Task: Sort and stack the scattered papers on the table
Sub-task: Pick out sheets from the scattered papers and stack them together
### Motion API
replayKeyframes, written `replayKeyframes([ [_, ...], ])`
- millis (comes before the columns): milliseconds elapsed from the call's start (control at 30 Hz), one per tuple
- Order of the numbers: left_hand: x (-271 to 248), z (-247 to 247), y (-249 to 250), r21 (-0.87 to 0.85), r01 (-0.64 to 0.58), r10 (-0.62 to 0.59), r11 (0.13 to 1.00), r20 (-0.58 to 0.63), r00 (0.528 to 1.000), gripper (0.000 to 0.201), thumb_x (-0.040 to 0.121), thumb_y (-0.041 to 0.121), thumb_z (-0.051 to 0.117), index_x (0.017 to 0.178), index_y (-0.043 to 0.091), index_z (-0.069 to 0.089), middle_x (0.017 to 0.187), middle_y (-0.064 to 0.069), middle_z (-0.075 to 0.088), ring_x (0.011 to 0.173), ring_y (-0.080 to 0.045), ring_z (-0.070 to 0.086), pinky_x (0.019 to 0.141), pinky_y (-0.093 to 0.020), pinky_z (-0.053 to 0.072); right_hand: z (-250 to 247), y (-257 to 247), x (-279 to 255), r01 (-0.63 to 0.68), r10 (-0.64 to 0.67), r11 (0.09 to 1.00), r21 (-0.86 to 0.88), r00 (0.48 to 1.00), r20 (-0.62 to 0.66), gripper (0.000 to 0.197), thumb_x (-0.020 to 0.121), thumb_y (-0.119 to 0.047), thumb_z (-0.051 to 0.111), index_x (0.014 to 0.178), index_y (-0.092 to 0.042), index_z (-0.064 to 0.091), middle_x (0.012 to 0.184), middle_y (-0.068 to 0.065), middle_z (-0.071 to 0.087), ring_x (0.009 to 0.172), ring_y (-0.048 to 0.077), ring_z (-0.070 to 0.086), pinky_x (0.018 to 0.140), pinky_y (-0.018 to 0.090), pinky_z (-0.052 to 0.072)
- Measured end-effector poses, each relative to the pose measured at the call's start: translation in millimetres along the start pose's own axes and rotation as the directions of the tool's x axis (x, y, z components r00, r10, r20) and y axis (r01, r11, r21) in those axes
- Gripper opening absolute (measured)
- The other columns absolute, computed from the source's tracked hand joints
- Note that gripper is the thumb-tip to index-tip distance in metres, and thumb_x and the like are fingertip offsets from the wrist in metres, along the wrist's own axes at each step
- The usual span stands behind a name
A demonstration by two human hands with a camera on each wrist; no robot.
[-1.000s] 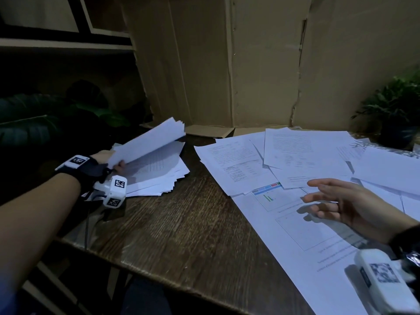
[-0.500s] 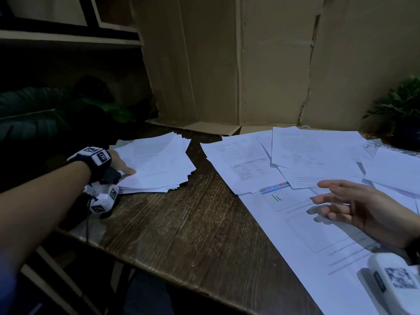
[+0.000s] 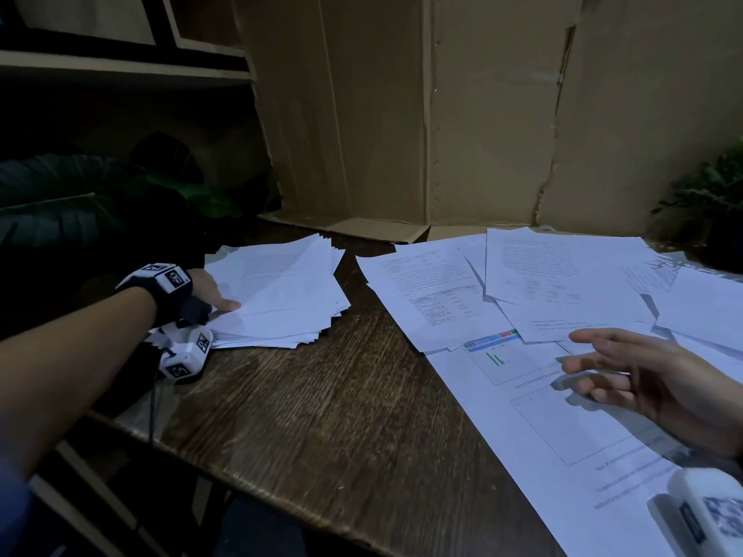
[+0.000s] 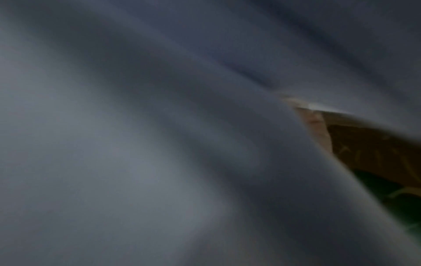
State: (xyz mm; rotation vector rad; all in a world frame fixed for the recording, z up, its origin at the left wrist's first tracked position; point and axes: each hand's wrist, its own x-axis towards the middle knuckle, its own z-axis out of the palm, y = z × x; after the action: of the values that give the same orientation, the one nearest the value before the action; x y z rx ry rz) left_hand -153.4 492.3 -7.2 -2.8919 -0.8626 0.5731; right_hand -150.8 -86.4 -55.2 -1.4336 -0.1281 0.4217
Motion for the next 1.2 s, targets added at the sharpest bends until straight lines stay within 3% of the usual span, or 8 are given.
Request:
replayKeyframes([
  [133, -5.4, -2.6, 12.5, -0.027, 0.020, -0.020, 0.999, -0.002, 1.000, 0.071, 0.093, 0.053, 0.055, 0.143, 0.004, 0.042, 0.156, -0.015, 0.030, 0.142, -0.027, 0.033, 0.109, -0.027, 0.031, -2.2, 0.9, -1.7, 0.003, -0.003, 1.000, 0.031, 1.000, 0.007, 0.047, 0.080, -0.022, 0.062, 0.123, -0.004, 0.062, 0.103, 0.026, 0.072, 0.072, 0.029, 0.071, 0.060, 0.027, 0.060],
  [233, -9.0, -5.2, 19.0, 0.017, 0.010, -0.010, 1.000, 0.046, 0.999, 0.059, 0.080, 0.061, 0.060, 0.112, 0.011, 0.059, 0.120, -0.012, 0.054, 0.106, -0.022, 0.052, 0.077, -0.015, 0.041, -3.8, 2.2, -0.4, -0.005, 0.005, 0.999, 0.041, 1.000, -0.006, 0.044, 0.083, -0.020, 0.059, 0.123, -0.003, 0.062, 0.102, 0.026, 0.071, 0.071, 0.029, 0.071, 0.059, 0.027, 0.060],
  [300, -15.5, -4.3, 21.7, -0.052, 0.024, -0.023, 0.998, 0.014, 1.000, 0.045, 0.093, 0.053, 0.054, 0.108, 0.011, 0.059, 0.119, -0.009, 0.056, 0.100, -0.019, 0.049, 0.066, -0.016, 0.037, -4.4, 3.0, 0.8, -0.002, 0.003, 0.999, 0.042, 1.000, -0.014, 0.045, 0.082, -0.021, 0.060, 0.123, -0.003, 0.062, 0.100, 0.025, 0.071, 0.071, 0.029, 0.070, 0.058, 0.027, 0.059],
  [400, -11.4, -4.2, 30.4, 0.022, -0.064, 0.067, 0.998, -0.146, 0.987, 0.045, 0.098, 0.037, 0.055, 0.131, 0.008, 0.053, 0.145, -0.010, 0.048, 0.121, -0.022, 0.050, 0.090, -0.026, 0.037, -5.3, 3.9, 2.4, 0.001, -0.001, 1.000, 0.020, 1.000, -0.007, 0.059, 0.068, -0.028, 0.071, 0.121, -0.003, 0.062, 0.099, 0.025, 0.071, 0.072, 0.031, 0.069, 0.057, 0.028, 0.059],
  [533, -64.5, -16.2, 104.0, -0.018, -0.415, 0.405, 0.910, -0.182, 0.896, 0.048, 0.102, 0.036, 0.047, 0.147, 0.019, 0.041, 0.157, -0.003, 0.032, 0.143, -0.021, 0.030, 0.114, -0.029, 0.021, -7.9, 5.8, 6.1, -0.013, 0.013, 1.000, 0.016, 1.000, -0.010, 0.058, 0.068, -0.028, 0.072, 0.120, -0.005, 0.064, 0.100, 0.024, 0.071, 0.073, 0.031, 0.070, 0.057, 0.028, 0.059],
  [600, -88.1, -14.1, 141.0, -0.053, -0.518, 0.509, 0.854, -0.125, 0.851, 0.046, 0.104, 0.041, 0.038, 0.145, 0.021, 0.045, 0.154, -0.002, 0.037, 0.140, -0.020, 0.035, 0.111, -0.030, 0.025, -10.0, 6.5, 7.2, -0.021, 0.022, 0.999, 0.033, 1.000, -0.019, 0.054, 0.070, -0.027, 0.071, 0.119, -0.005, 0.065, 0.100, 0.024, 0.071, 0.073, 0.031, 0.070, 0.058, 0.028, 0.059],
  [900, -97.8, -0.6, 144.3, -0.088, -0.447, 0.442, 0.890, -0.076, 0.894, 0.048, 0.104, 0.045, 0.037, 0.133, 0.012, 0.056, 0.138, -0.007, 0.052, 0.123, -0.023, 0.050, 0.098, -0.033, 0.039, -5.3, 4.2, 3.2, -0.012, 0.012, 0.999, 0.049, 1.000, -0.013, 0.058, 0.068, -0.028, 0.071, 0.120, -0.003, 0.064, 0.098, 0.024, 0.071, 0.071, 0.030, 0.070, 0.058, 0.028, 0.059],
  [1200, -97.1, 0.2, 131.7, -0.166, -0.384, 0.371, 0.908, -0.109, 0.922, 0.040, 0.102, 0.040, 0.044, 0.089, 0.010, 0.067, 0.081, -0.004, 0.059, 0.070, -0.017, 0.052, 0.066, -0.028, 0.039, 0.2, 0.1, -3.8, 0.000, 0.000, 1.000, 0.030, 1.000, 0.011, 0.068, 0.061, -0.030, 0.074, 0.123, -0.003, 0.062, 0.104, 0.027, 0.071, 0.071, 0.028, 0.071, 0.060, 0.027, 0.061],
])
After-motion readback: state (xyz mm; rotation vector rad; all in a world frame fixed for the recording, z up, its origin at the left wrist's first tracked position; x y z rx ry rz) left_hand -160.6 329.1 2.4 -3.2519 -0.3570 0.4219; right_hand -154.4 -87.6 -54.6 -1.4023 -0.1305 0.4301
